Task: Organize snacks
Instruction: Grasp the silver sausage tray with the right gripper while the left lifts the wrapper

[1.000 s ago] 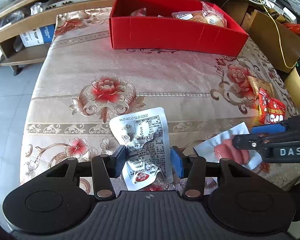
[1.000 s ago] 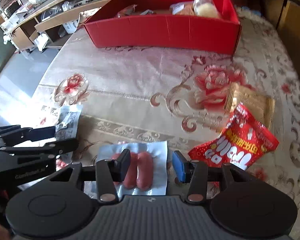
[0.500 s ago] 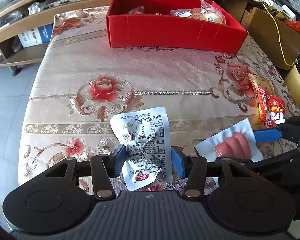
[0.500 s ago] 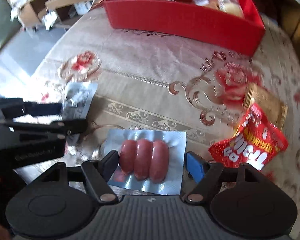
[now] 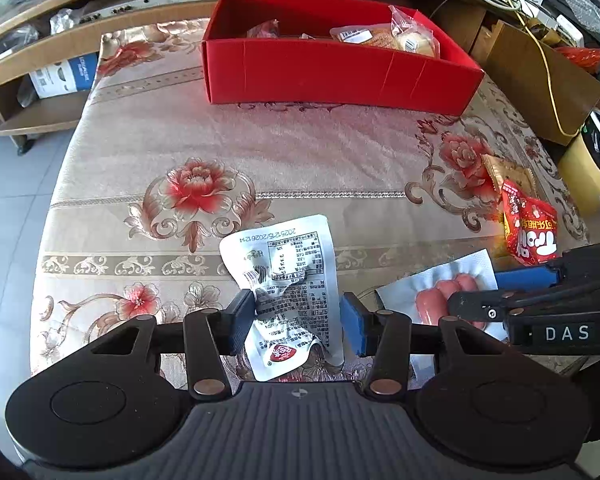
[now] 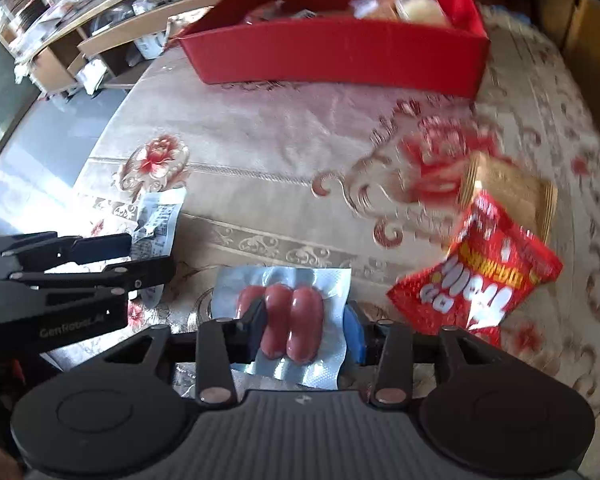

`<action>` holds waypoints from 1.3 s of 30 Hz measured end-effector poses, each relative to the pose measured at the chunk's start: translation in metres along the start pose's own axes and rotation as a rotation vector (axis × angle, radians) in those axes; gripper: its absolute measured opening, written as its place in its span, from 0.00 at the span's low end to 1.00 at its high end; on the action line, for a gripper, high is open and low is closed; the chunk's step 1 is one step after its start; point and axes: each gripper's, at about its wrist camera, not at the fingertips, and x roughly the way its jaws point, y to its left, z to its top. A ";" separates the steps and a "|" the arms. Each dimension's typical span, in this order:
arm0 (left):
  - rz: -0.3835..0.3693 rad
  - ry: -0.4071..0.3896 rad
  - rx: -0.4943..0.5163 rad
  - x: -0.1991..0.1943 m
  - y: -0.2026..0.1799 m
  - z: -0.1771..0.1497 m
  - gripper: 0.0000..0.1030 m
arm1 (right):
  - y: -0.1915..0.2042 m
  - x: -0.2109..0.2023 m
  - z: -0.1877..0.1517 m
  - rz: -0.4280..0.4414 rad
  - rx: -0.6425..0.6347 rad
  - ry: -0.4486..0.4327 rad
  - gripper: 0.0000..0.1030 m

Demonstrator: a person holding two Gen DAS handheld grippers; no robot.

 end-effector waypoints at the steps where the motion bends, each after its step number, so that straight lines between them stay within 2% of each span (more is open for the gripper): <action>1: 0.000 0.002 -0.001 0.000 0.000 0.000 0.54 | -0.001 0.001 0.000 0.007 0.010 0.008 0.48; 4: -0.004 0.004 -0.001 0.001 0.000 0.000 0.54 | -0.003 0.002 0.001 0.043 0.038 0.018 0.48; 6: -0.009 0.005 -0.004 0.000 0.002 -0.001 0.54 | 0.000 -0.002 0.002 0.043 0.012 0.005 0.51; 8: -0.011 0.008 -0.008 0.000 0.004 -0.001 0.55 | 0.006 -0.004 0.003 0.045 -0.026 0.019 0.65; 11: -0.014 0.012 -0.010 0.002 0.004 0.000 0.55 | 0.008 0.000 0.004 0.072 -0.028 0.042 0.68; 15: -0.011 0.017 -0.006 0.003 0.003 -0.001 0.53 | 0.022 0.016 0.004 0.036 -0.075 0.086 0.77; 17: -0.010 0.023 -0.013 0.005 0.005 -0.001 0.55 | 0.030 0.021 0.003 0.029 -0.105 0.087 0.92; 19: -0.013 0.029 -0.019 0.006 0.007 -0.002 0.56 | 0.036 0.028 0.002 0.019 -0.125 0.082 1.00; 22: -0.013 0.029 -0.019 0.006 0.007 -0.002 0.56 | 0.041 0.032 0.001 -0.026 -0.153 0.060 1.00; 25: -0.014 0.029 -0.019 0.005 0.008 -0.003 0.57 | 0.039 0.030 -0.003 -0.013 -0.171 0.050 1.00; 27: -0.015 0.028 -0.024 0.005 0.008 -0.003 0.61 | 0.042 0.026 -0.007 -0.051 -0.227 0.046 0.91; 28: -0.017 0.028 -0.026 0.004 0.008 -0.002 0.62 | 0.044 0.024 -0.009 -0.079 -0.253 0.046 0.91; 30: -0.020 0.027 -0.023 0.004 0.007 -0.002 0.62 | 0.041 0.021 -0.012 -0.071 -0.254 0.053 0.90; 33: -0.028 0.024 -0.021 0.003 0.005 -0.001 0.62 | 0.035 0.006 -0.012 -0.042 -0.237 0.023 0.80; 36: -0.019 0.037 -0.035 0.007 0.008 -0.001 0.63 | 0.027 -0.005 -0.014 -0.027 -0.216 -0.001 0.77; 39: -0.021 0.045 -0.018 0.009 0.004 -0.001 0.74 | 0.022 0.000 -0.015 -0.027 -0.212 0.003 0.77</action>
